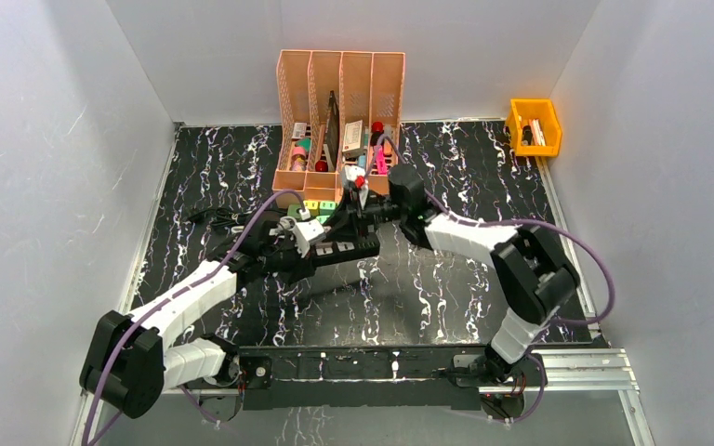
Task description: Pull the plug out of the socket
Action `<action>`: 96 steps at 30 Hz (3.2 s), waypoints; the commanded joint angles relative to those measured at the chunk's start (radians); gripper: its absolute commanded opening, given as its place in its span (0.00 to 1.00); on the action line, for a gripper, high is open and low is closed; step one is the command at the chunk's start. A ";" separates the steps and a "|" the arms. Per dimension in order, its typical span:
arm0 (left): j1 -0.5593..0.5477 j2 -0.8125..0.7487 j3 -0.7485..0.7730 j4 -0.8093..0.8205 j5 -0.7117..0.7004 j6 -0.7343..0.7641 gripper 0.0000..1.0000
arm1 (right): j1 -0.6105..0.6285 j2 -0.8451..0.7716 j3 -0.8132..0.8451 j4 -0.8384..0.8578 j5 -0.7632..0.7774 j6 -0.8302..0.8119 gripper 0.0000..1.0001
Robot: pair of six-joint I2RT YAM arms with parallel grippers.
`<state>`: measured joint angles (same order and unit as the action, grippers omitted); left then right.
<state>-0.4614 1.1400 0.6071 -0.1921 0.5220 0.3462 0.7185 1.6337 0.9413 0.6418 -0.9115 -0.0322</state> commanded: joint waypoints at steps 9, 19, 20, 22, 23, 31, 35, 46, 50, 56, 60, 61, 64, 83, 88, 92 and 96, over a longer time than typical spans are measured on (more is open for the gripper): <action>0.079 -0.069 0.022 0.030 0.042 -0.077 0.00 | 0.107 -0.117 -0.070 -0.132 0.595 -0.311 0.00; 0.225 -0.190 -0.021 0.210 0.267 -0.209 0.00 | 0.043 -0.021 -0.031 -0.166 0.403 -0.124 0.00; 0.231 -0.200 -0.027 0.229 0.289 -0.220 0.00 | 0.104 -0.056 -0.082 -0.115 0.622 -0.220 0.00; 0.240 -0.202 -0.032 0.247 0.324 -0.230 0.00 | 0.149 -0.090 -0.153 0.031 0.859 -0.279 0.00; 0.242 -0.189 -0.027 0.244 0.338 -0.228 0.00 | 0.126 -0.103 -0.160 0.031 0.816 -0.225 0.00; 0.246 -0.173 -0.014 0.218 0.343 -0.209 0.00 | -0.103 0.012 -0.168 0.409 0.181 0.348 0.00; 0.247 -0.184 -0.025 0.225 0.348 -0.214 0.00 | 0.107 -0.107 -0.178 0.062 0.690 -0.217 0.00; 0.247 -0.117 0.002 0.169 0.277 -0.175 0.00 | -0.178 -0.088 -0.134 0.240 0.201 0.281 0.00; 0.247 -0.109 0.001 0.168 0.264 -0.179 0.00 | -0.113 -0.128 -0.043 -0.077 0.388 0.049 0.00; 0.245 -0.096 0.001 0.167 0.308 -0.161 0.00 | -0.195 -0.123 -0.177 0.206 0.190 0.224 0.29; 0.230 -0.085 0.004 0.159 0.302 -0.154 0.00 | -0.190 -0.115 -0.258 0.495 0.098 0.273 0.98; 0.229 -0.088 0.003 0.158 0.304 -0.152 0.00 | -0.190 -0.096 -0.261 0.557 0.087 0.302 0.98; 0.222 -0.091 0.001 0.158 0.320 -0.151 0.00 | -0.190 0.030 -0.187 0.674 -0.043 0.417 0.98; 0.196 -0.099 0.001 0.151 0.336 -0.149 0.00 | -0.118 0.431 0.213 1.175 -0.337 0.879 0.98; 0.194 -0.101 0.001 0.151 0.337 -0.149 0.00 | -0.086 0.480 0.279 1.176 -0.345 0.931 0.98; 0.193 -0.107 -0.002 0.149 0.333 -0.150 0.00 | -0.072 0.510 0.332 1.175 -0.358 0.947 0.52; 0.189 -0.111 -0.005 0.148 0.323 -0.147 0.00 | -0.077 0.536 0.412 1.170 -0.381 0.954 0.13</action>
<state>-0.2642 1.0569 0.5785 -0.0677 0.7982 0.1825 0.6460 2.1670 1.2606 1.5360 -1.2678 0.9089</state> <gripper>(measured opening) 0.074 0.369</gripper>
